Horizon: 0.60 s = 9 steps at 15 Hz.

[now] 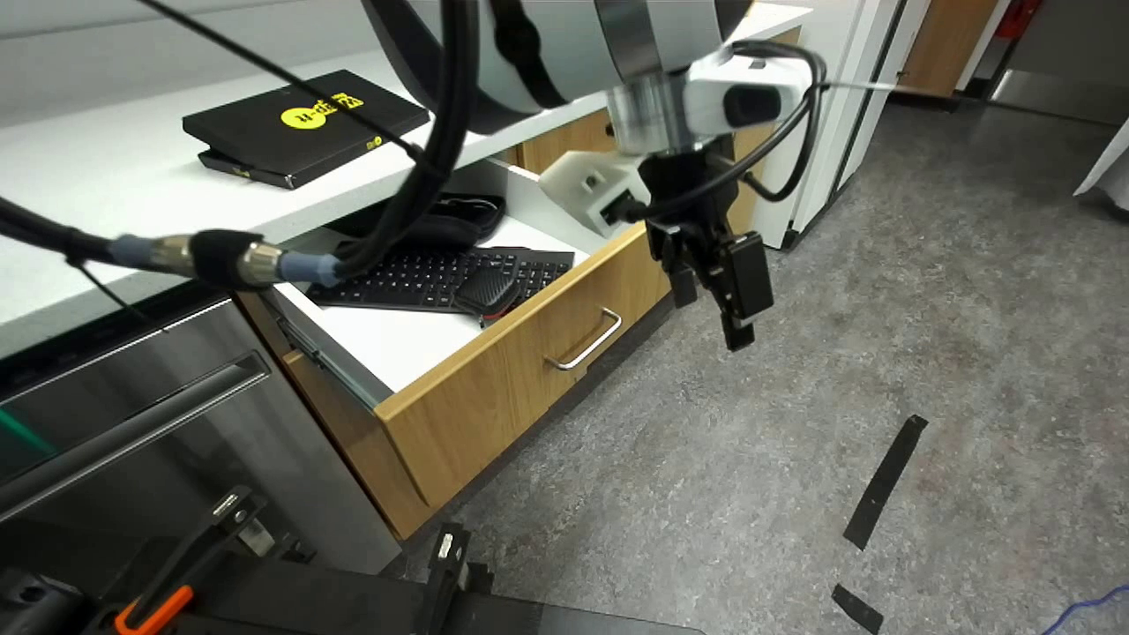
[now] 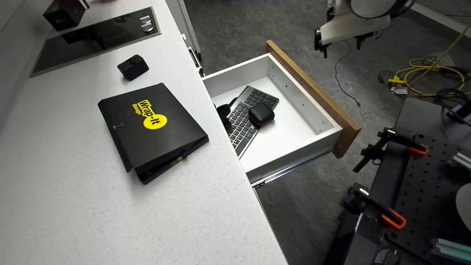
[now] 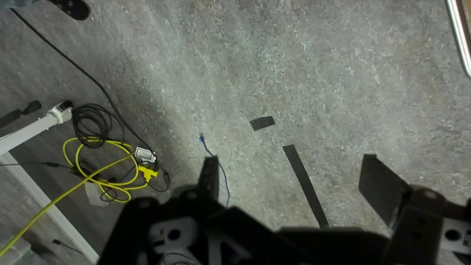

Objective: Close the drawer at the left of the oven

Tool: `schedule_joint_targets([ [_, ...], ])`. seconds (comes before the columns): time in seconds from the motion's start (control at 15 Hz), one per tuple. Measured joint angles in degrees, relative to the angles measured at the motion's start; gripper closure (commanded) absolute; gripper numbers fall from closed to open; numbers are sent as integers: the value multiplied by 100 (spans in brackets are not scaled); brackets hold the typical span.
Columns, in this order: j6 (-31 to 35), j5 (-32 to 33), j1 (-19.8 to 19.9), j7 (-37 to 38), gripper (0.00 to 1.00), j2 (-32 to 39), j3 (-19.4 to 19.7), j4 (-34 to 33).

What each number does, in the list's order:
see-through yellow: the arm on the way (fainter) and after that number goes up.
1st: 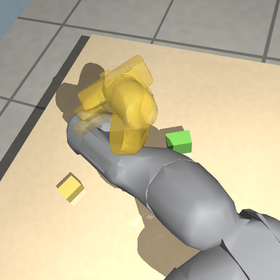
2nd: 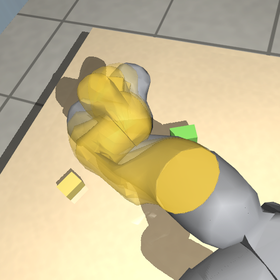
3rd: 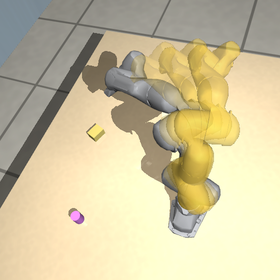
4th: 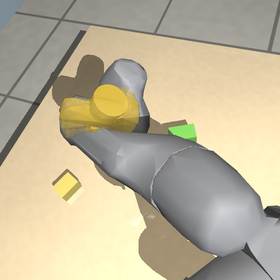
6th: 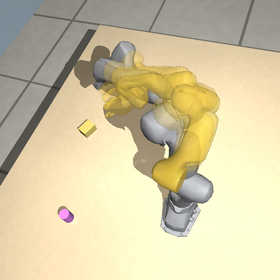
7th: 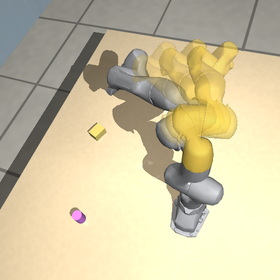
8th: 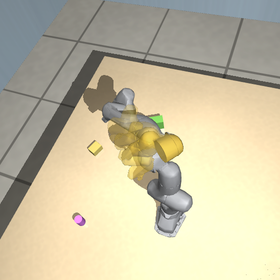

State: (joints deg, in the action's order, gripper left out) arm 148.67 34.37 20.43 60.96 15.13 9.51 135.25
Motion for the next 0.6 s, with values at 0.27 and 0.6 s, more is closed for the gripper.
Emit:
schedule_joint_targets([
  [0.27,52,-1450,-353,-397,0,1205,58,-792],
  [0.6,-21,-3243,-447,-1704,0,1741,-295,-1419],
])
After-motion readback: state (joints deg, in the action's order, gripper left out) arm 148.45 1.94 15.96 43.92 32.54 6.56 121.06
